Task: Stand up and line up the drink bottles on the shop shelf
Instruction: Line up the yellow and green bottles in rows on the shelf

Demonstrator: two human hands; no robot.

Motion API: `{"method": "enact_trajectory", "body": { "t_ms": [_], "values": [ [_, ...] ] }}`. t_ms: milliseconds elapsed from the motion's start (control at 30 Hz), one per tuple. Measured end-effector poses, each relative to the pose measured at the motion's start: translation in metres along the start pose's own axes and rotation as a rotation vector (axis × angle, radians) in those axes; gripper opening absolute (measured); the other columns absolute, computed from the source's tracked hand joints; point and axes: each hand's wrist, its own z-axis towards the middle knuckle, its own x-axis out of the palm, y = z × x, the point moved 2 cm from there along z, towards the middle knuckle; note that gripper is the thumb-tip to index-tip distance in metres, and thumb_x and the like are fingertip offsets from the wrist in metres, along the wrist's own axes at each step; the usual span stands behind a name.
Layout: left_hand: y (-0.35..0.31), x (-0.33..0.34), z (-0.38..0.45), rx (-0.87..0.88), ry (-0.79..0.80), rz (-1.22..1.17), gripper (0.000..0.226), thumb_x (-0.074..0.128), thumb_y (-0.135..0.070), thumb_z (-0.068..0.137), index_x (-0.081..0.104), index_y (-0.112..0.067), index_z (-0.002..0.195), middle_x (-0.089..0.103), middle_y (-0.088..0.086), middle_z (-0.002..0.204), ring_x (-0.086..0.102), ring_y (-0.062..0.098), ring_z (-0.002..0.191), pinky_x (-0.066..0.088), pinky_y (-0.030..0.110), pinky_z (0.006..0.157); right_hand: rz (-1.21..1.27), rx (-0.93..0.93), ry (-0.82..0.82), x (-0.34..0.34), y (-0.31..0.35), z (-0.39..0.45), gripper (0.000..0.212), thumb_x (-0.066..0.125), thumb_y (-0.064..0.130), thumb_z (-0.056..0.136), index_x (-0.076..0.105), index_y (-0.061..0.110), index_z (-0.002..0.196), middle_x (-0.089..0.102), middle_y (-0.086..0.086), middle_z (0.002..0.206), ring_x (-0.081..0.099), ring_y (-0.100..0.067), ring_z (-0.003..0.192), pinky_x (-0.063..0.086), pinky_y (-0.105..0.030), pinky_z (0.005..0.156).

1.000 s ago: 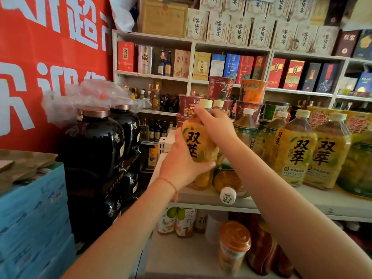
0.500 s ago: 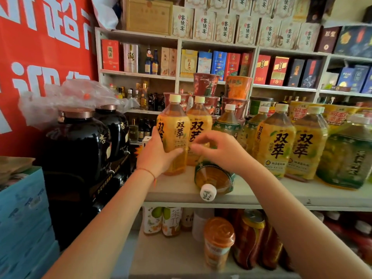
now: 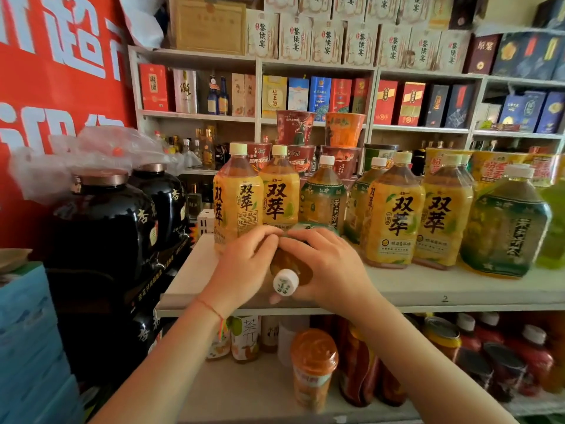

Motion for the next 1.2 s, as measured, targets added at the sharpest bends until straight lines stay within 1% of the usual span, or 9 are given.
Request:
{"method": "enact_trajectory", "body": {
  "t_ms": [133, 200, 300, 467, 600, 767, 867, 1033, 1200],
  "values": [
    [-0.005, 0.005, -0.002, -0.007, 0.042, -0.146, 0.028, 0.045, -0.042, 0.102, 0.054, -0.041, 0.129, 0.065, -0.016, 0.116, 0.061, -0.003, 0.104, 0.052, 0.024, 0.093, 0.205, 0.147, -0.157, -0.027, -0.011, 0.026, 0.060, 0.060, 0.076, 0.077, 0.070, 0.029, 0.114, 0.073, 0.010, 0.098, 0.066, -0.008, 0.086, 0.058, -0.032, 0.071],
    [-0.011, 0.013, 0.000, -0.031, 0.102, -0.231, 0.036, 0.053, -0.037, 0.100, 0.045, -0.046, 0.133, 0.059, -0.025, 0.126, 0.055, -0.012, 0.114, 0.046, 0.014, 0.097, 0.304, 0.316, -0.158, -0.040, -0.021, 0.043, 0.051, 0.055, 0.078, 0.079, 0.070, 0.034, 0.099, 0.071, 0.014, 0.084, 0.065, -0.003, 0.076, 0.057, -0.034, 0.066],
    [-0.018, 0.034, 0.012, -0.070, 0.127, -0.111, 0.083, 0.077, -0.033, 0.086, 0.024, -0.037, 0.150, 0.044, -0.028, 0.136, 0.047, -0.007, 0.126, 0.038, 0.014, 0.103, 0.239, 0.502, -0.015, -0.041, -0.033, 0.063, 0.054, 0.046, 0.082, 0.082, 0.062, 0.031, 0.088, 0.067, 0.012, 0.074, 0.062, -0.003, 0.069, 0.055, -0.033, 0.063],
    [-0.018, 0.069, 0.040, -0.184, 0.019, 0.118, 0.129, 0.086, -0.055, 0.066, -0.002, -0.031, 0.158, 0.029, -0.005, 0.159, 0.039, 0.017, 0.141, 0.038, 0.037, 0.114, 0.334, 0.782, 0.102, -0.036, -0.065, 0.077, 0.083, 0.036, 0.085, 0.083, 0.057, 0.020, 0.129, 0.067, 0.002, 0.115, 0.064, -0.022, 0.104, 0.055, -0.038, 0.082],
    [-0.026, 0.095, 0.050, -0.270, 0.095, 0.262, 0.146, 0.085, -0.063, 0.063, -0.018, -0.022, 0.157, 0.024, 0.004, 0.164, 0.045, 0.025, 0.138, 0.042, 0.038, 0.109, 0.342, 0.792, 0.069, -0.035, -0.079, 0.058, 0.064, 0.044, 0.065, 0.096, 0.045, 0.014, 0.136, 0.061, -0.004, 0.121, 0.061, -0.021, 0.103, 0.054, -0.036, 0.079],
    [-0.026, 0.113, 0.064, -0.319, 0.133, 0.376, 0.147, 0.079, -0.066, 0.068, -0.029, -0.013, 0.153, 0.029, 0.015, 0.161, 0.055, 0.028, 0.127, 0.051, 0.036, 0.098, 0.151, 0.547, 0.005, -0.039, -0.081, 0.032, 0.069, 0.051, 0.054, 0.097, 0.033, 0.012, 0.148, 0.051, -0.006, 0.133, 0.049, -0.023, 0.123, 0.049, -0.037, 0.096],
    [-0.031, 0.119, 0.063, -0.328, 0.164, 0.400, 0.136, 0.074, -0.061, 0.077, -0.026, -0.011, 0.154, 0.041, 0.009, 0.154, 0.059, 0.023, 0.120, 0.050, 0.029, 0.087, 0.072, 0.393, -0.112, -0.050, -0.088, 0.020, 0.058, 0.056, 0.044, 0.096, 0.043, 0.012, 0.143, 0.053, -0.006, 0.132, 0.050, -0.022, 0.121, 0.048, -0.038, 0.099],
    [-0.032, 0.131, 0.061, -0.298, 0.155, 0.399, 0.091, 0.069, -0.059, 0.084, 0.022, -0.022, 0.153, 0.054, 0.003, 0.145, 0.056, 0.024, 0.127, 0.046, 0.038, 0.106, 0.047, 0.382, -0.475, -0.080, -0.135, 0.006, 0.049, 0.058, 0.023, 0.090, 0.049, 0.004, 0.134, 0.052, -0.016, 0.128, 0.051, -0.030, 0.119, 0.044, -0.041, 0.100],
    [-0.038, 0.139, 0.052, -0.310, 0.048, 0.421, 0.069, 0.066, -0.058, 0.087, 0.043, -0.025, 0.142, 0.061, -0.003, 0.136, 0.059, 0.022, 0.122, 0.049, 0.038, 0.102, 0.281, 0.655, -0.110, -0.089, -0.169, 0.011, 0.057, 0.058, 0.033, 0.098, 0.036, 0.008, 0.144, 0.054, -0.009, 0.134, 0.053, -0.024, 0.119, 0.047, -0.032, 0.095]
  ]
}}
